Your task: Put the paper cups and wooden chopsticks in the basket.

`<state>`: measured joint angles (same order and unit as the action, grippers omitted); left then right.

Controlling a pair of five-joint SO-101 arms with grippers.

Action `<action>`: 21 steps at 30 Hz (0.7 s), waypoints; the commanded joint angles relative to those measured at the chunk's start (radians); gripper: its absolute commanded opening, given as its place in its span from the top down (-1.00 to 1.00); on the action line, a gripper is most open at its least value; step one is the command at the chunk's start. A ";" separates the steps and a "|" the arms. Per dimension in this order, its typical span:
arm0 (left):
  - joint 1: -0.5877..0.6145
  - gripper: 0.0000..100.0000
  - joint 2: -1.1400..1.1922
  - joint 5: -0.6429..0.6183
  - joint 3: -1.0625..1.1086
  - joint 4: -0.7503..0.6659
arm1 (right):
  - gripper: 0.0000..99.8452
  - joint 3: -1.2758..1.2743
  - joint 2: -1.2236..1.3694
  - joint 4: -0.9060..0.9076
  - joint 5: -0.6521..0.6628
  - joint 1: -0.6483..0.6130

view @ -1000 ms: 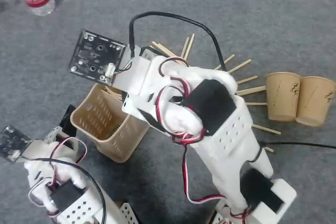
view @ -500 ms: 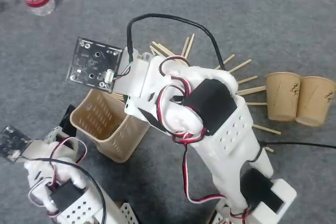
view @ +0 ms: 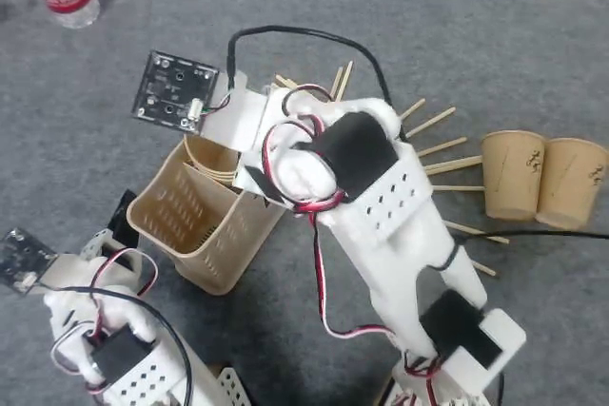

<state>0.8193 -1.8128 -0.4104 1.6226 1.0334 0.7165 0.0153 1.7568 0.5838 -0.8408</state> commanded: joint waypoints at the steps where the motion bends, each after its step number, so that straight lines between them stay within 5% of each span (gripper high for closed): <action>1: -0.006 0.11 -0.009 0.014 -0.002 -0.026 | 0.99 0.000 0.010 0.010 0.011 0.012; 21: -0.006 0.11 -0.009 0.014 -0.002 -0.026 | 0.99 -0.201 0.070 -0.005 0.005 0.013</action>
<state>0.8193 -1.8128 -0.4104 1.6226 1.0334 0.5677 0.0936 1.7568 0.5823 -0.8347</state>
